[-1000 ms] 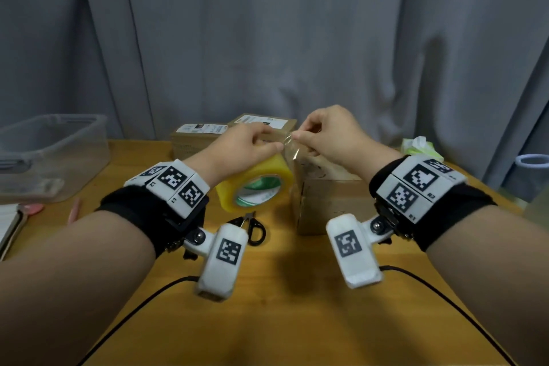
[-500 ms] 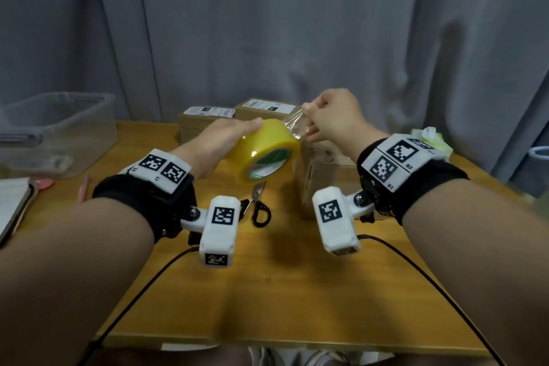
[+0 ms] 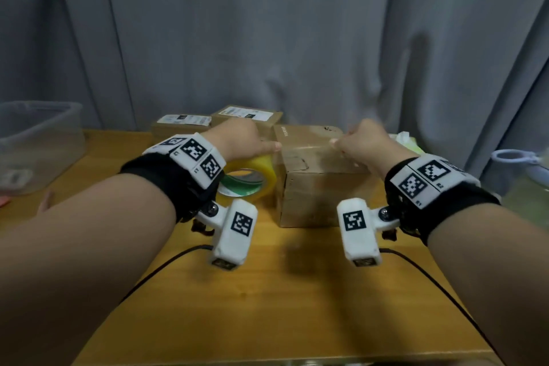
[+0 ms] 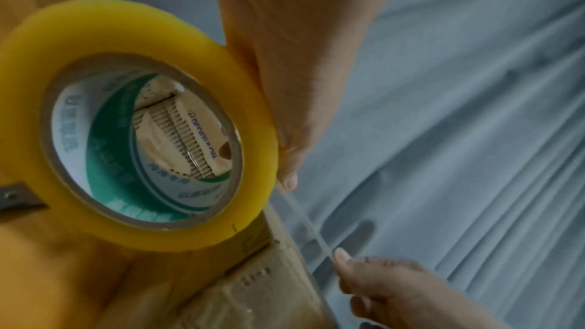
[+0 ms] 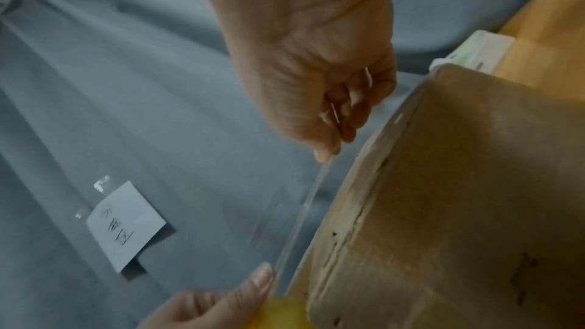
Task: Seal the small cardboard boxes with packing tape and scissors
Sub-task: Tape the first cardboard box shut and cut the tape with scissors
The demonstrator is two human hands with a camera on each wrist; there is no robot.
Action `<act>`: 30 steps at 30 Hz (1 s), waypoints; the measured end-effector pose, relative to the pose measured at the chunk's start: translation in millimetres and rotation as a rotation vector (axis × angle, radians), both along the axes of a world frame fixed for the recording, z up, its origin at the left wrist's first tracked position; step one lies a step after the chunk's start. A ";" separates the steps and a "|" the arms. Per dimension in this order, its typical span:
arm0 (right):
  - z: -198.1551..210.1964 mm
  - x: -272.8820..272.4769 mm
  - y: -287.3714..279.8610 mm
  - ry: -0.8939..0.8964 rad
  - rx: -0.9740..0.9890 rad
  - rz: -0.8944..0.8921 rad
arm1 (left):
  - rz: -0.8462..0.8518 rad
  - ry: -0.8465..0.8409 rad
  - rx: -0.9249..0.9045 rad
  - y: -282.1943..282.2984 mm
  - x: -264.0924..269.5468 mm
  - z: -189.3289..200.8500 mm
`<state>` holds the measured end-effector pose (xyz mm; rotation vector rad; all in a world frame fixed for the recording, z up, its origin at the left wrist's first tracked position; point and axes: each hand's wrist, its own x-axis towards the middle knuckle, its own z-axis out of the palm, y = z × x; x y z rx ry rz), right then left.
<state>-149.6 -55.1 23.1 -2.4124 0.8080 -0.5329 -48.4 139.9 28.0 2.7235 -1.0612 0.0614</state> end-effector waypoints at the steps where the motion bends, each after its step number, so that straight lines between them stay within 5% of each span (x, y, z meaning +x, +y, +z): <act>1: -1.7 0.5 -1.6 0.019 -0.002 -0.010 | -0.006 -0.021 0.030 -2.7 -2.2 0.5; 20: -23.4 -6.3 -19.9 -0.015 -0.074 -0.056 | 0.026 0.075 0.098 -21.1 -2.9 -9.3; 24: -21.0 -17.0 -24.2 -0.102 -0.278 -0.101 | 0.033 0.099 0.053 -20.6 -1.4 -14.8; 26: -19.1 -10.7 -2.9 -0.129 -0.458 0.063 | 0.038 0.112 0.039 -21.3 -1.8 -15.0; 30: -32.0 9.4 42.4 0.320 -0.469 0.319 | 0.030 0.159 0.013 -20.5 -4.6 -15.0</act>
